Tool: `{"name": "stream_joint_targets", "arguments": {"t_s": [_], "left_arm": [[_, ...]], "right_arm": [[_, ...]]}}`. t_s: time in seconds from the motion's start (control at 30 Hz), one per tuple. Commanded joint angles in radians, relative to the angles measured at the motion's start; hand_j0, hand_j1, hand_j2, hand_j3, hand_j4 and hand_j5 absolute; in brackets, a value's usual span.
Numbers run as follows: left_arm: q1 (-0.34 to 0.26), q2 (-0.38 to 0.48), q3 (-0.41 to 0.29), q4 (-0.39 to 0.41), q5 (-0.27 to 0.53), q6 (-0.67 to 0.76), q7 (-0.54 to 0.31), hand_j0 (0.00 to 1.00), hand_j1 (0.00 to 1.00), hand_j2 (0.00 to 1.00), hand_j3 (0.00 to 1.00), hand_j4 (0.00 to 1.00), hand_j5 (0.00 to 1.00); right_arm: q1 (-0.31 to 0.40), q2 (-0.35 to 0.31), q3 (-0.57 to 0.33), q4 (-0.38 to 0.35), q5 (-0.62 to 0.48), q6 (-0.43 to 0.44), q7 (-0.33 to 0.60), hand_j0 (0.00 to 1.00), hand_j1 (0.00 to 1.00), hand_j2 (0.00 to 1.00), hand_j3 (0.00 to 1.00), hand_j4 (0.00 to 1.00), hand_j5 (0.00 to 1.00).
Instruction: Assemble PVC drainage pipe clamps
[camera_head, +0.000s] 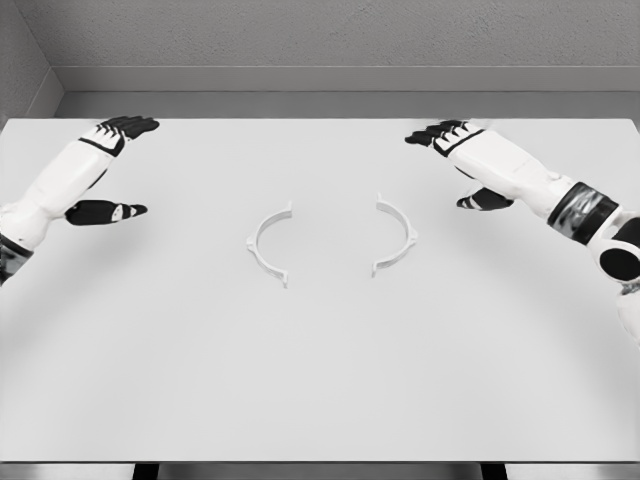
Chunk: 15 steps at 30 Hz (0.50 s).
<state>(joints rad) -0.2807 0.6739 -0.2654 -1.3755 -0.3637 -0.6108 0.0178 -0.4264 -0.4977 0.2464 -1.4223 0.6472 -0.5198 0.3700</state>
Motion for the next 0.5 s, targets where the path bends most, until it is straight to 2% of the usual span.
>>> {"name": "stream_joint_targets", "arguments": {"t_s": [0.0,0.1,0.33,0.47], "left_arm": [[0.0,-0.011,-0.001,0.0,0.005,0.0,0.001,1.0,1.0,1.0,1.0,1.0,1.0],[0.003,-0.042,0.0,-0.014,-0.015,0.0,0.001,1.0,1.0,1.0,1.0,1.0,1.0],[0.008,-0.08,-0.031,-0.028,-0.023,0.0,0.001,1.0,1.0,1.0,1.0,1.0,1.0],[-0.009,-0.082,-0.049,0.001,-0.026,0.0,0.001,1.0,1.0,1.0,1.0,1.0,1.0]], "right_arm": [[0.0,0.016,0.037,0.025,0.026,0.017,-0.002,1.0,1.0,1.0,1.0,1.0,1.0],[-0.003,0.033,0.07,0.04,0.031,0.035,-0.003,1.0,1.0,1.0,1.0,1.0,1.0],[-0.003,0.074,0.071,0.083,0.075,0.067,-0.003,1.0,1.0,1.0,1.0,1.0,1.0],[-0.003,0.079,0.071,0.086,0.089,0.08,-0.005,1.0,1.0,1.0,1.0,1.0,1.0]]}}
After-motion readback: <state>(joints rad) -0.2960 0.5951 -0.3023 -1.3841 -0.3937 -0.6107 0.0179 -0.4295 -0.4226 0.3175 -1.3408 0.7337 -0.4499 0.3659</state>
